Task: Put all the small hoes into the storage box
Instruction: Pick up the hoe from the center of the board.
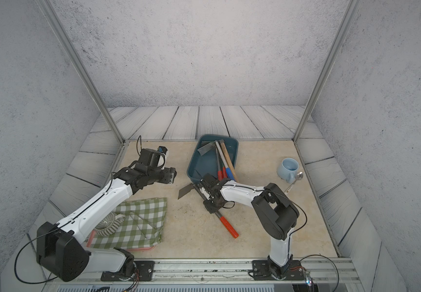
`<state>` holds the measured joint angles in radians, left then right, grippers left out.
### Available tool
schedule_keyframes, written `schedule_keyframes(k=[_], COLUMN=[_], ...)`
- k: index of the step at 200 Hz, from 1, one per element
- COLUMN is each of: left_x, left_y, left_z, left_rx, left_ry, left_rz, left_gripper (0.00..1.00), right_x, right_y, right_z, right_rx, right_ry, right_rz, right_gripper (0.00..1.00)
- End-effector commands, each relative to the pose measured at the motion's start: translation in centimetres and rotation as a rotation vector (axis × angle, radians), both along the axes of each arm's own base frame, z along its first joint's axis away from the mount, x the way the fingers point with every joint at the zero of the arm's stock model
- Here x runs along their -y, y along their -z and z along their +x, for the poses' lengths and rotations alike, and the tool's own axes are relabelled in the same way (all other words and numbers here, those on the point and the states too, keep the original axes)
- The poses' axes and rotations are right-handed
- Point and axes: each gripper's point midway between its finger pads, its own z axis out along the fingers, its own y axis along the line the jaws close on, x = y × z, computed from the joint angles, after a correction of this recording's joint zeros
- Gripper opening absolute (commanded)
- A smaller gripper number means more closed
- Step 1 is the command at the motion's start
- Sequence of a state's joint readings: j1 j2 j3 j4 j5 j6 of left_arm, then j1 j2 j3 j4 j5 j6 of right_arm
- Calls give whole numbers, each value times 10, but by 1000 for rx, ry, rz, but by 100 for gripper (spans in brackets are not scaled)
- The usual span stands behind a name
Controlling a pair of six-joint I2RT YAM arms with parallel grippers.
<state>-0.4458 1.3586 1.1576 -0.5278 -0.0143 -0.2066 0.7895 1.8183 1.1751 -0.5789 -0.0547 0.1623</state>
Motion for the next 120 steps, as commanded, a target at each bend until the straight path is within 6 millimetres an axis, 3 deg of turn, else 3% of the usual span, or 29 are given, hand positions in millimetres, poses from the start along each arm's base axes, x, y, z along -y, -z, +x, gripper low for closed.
schedule_keyframes(k=[1,120], left_x=[-1,-2], left_y=[-2,-1], left_z=[0,-1], left_rx=[1,0], left_ry=[3,1], left_rz=[17,20], left_gripper=[77,77], right_x=[-6,-5], right_y=[-36,-66], right_z=[11,-1], right_rx=[80,98], right_ry=[-4,-54], right_rz=[71,132], right_gripper=[7,0])
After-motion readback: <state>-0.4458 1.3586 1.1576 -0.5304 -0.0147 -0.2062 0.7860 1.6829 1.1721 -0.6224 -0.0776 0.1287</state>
